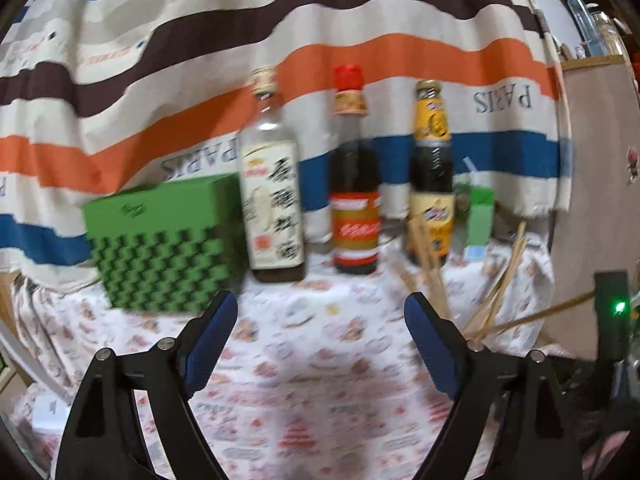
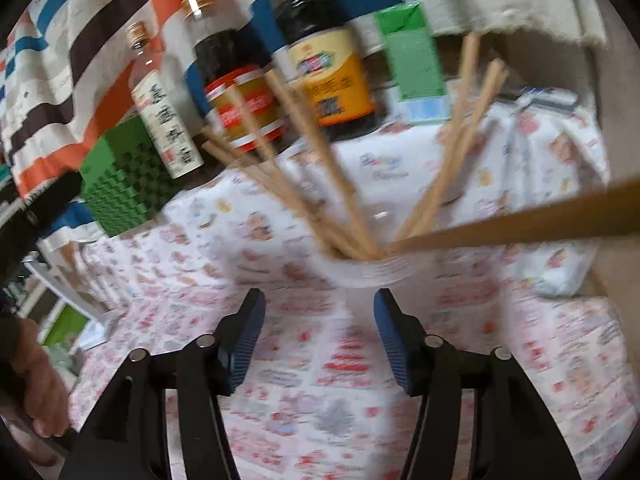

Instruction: Organize utensils

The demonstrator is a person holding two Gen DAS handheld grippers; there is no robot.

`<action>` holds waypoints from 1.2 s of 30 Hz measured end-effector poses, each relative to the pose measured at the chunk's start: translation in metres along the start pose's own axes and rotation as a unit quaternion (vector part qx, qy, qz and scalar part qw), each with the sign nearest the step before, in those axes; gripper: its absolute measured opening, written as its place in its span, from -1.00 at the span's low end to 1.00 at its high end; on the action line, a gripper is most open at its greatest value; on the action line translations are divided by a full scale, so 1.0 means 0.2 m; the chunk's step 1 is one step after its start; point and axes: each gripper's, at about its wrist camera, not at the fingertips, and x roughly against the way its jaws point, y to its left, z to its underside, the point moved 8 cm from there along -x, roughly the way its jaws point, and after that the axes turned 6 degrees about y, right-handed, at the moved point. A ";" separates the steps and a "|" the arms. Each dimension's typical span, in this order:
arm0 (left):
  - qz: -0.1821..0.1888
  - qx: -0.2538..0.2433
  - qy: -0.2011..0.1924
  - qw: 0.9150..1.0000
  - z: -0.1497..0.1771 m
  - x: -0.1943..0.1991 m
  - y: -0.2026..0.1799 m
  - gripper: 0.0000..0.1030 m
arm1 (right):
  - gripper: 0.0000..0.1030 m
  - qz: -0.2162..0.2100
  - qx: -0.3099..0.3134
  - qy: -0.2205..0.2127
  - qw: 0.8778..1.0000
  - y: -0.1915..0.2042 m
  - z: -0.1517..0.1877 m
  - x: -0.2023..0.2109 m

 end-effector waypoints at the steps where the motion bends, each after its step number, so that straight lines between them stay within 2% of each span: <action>1: -0.005 0.003 0.000 1.000 0.03 0.00 0.04 0.70 | 0.17 0.006 0.009 -0.003 1.000 0.03 0.01 -0.01; 4: -0.016 0.013 -0.004 1.000 0.09 0.02 0.14 0.83 | 0.22 0.043 0.039 -0.021 0.998 0.07 0.03 -0.01; 7: -0.023 0.021 -0.009 0.999 0.15 0.04 0.21 0.95 | 0.45 0.048 0.049 -0.041 0.997 0.10 0.03 0.01; 10: -0.026 0.025 -0.017 0.999 0.19 0.03 0.25 0.97 | 0.63 0.061 0.057 -0.063 0.994 0.15 0.04 0.04; 13: -0.025 0.042 -0.020 0.999 0.23 0.02 0.31 0.98 | 0.64 0.089 0.049 -0.088 0.991 0.15 0.06 0.05; 17: -0.022 0.049 -0.006 0.999 0.31 -0.02 0.34 0.98 | 0.64 0.119 0.078 -0.089 0.986 0.15 0.07 0.01; 21: -0.013 0.041 0.016 0.999 0.36 -0.07 0.33 0.98 | 0.69 0.114 0.063 -0.097 0.987 0.13 0.08 0.00; 24: 0.014 0.066 0.036 0.997 0.38 -0.10 0.34 0.98 | 0.73 0.115 0.055 -0.116 0.985 0.12 0.06 0.03; 26: 0.007 0.069 0.033 0.997 0.38 -0.10 0.36 0.98 | 0.93 0.119 0.058 -0.134 0.982 0.13 0.05 0.05; 27: 0.000 0.067 0.033 0.997 0.39 -0.10 0.36 0.98 | 0.96 0.122 0.061 -0.137 0.981 0.13 0.05 0.05; 31: -0.017 0.087 0.021 0.996 0.43 -0.11 0.39 0.98 | 0.97 0.132 0.078 -0.139 0.978 0.16 0.04 0.05; 34: -0.041 0.065 0.021 0.997 0.44 -0.13 0.38 0.98 | 0.98 0.149 0.090 -0.146 0.974 0.18 0.05 0.06; 36: -0.039 0.062 0.022 0.997 0.44 -0.14 0.38 0.99 | 0.98 0.161 0.094 -0.154 0.970 0.19 0.05 0.07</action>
